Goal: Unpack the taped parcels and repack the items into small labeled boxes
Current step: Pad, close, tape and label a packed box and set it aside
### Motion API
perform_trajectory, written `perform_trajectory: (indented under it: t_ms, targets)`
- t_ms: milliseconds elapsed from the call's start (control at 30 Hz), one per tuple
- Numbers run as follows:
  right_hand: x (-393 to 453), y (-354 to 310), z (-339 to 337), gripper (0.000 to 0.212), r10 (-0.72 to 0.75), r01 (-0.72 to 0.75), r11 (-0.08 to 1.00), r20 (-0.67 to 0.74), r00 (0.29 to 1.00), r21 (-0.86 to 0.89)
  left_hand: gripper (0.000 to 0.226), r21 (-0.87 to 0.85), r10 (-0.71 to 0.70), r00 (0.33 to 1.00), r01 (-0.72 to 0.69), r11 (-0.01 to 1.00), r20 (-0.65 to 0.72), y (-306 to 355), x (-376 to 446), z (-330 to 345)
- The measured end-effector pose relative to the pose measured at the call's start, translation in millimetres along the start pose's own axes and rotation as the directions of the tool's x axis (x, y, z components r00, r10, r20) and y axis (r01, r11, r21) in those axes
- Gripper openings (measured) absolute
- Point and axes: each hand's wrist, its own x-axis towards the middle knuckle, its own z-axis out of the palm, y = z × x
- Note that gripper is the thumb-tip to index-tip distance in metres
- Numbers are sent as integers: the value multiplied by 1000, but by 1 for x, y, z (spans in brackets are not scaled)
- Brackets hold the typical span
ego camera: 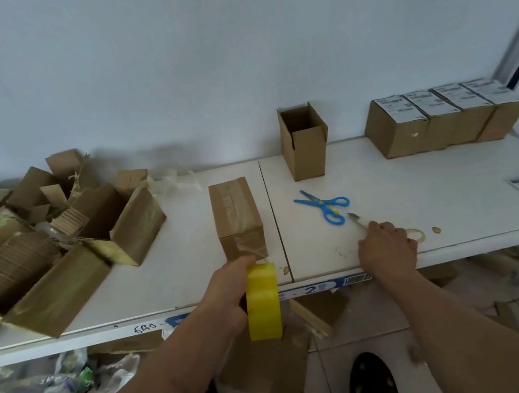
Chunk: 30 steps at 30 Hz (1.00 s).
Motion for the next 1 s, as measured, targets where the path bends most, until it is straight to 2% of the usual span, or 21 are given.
perform_trajectory:
  t_ms: [133,233,467,600,667,733,800,867,1000]
  targets:
    - [0,0,1,21,-12,10,998,-22,1000,-62,23,-19,-2,1000,2,1000,-12,-2,-2,-1]
    - [-5,-2,-3,16,9,-9,1000,-12,1000,-9,24,-34,1,1000,-2,999,-28,-4,0,-3]
    - [-27,-5,13,24,-142,141,985,-4,990,-103,16,-62,-1,999,-2,998,-47,-7,-3,-7]
    - [-35,-4,6,29,-140,140,990,-38,989,0,16,-64,17,999,-19,998,-39,-5,-7,-9]
    - [-44,-11,5,27,-196,201,979,-109,975,39,15,-55,41,998,-43,998,-44,-3,-7,-9]
    - [-56,-19,11,24,-268,305,934,-201,942,186,17,-45,46,998,-48,998,-48,-3,-7,-8]
    - [-71,-26,28,21,-415,445,867,-170,894,222,24,-36,55,998,-57,998,-38,-6,-6,-7]
    - [-82,-28,45,24,-517,521,829,-75,853,204,25,-10,73,996,-74,997,-48,-6,-6,-5]
    - [-85,-23,59,28,-589,582,802,15,808,135,22,1,84,993,-85,996,-87,-8,-1,-3]
